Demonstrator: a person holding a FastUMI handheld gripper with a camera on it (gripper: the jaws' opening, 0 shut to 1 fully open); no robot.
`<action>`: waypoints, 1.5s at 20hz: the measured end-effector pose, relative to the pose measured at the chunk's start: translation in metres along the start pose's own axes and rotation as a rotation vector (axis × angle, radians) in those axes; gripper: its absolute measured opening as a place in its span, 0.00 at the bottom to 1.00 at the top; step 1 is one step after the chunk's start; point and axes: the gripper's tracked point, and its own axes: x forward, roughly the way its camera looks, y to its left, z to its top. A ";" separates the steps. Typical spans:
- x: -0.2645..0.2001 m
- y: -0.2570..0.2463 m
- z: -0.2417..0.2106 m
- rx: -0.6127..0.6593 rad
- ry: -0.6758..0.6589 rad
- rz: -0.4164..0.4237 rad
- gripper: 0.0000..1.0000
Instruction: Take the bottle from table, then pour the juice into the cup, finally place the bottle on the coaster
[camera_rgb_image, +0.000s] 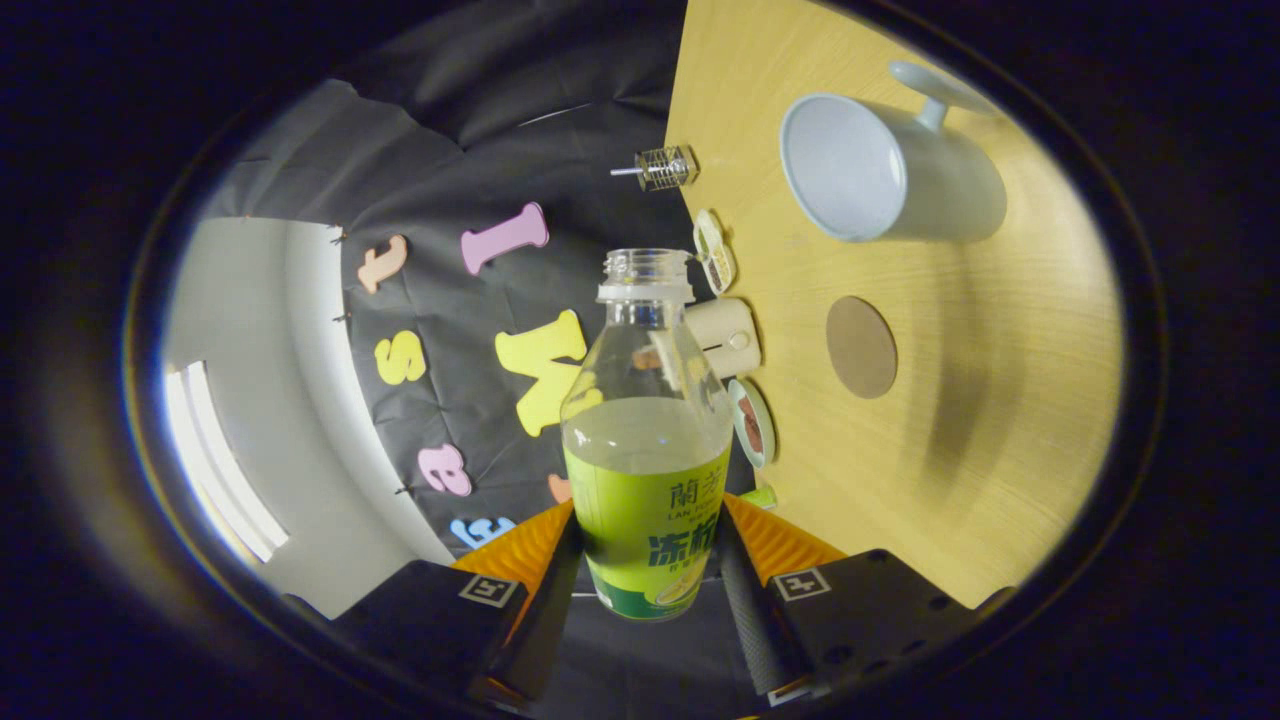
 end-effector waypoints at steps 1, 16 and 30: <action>0.000 0.001 0.000 0.002 -0.002 0.001 0.77; -0.004 0.019 0.011 0.096 -0.021 0.039 0.77; 0.015 0.048 0.014 0.197 -0.022 0.081 0.77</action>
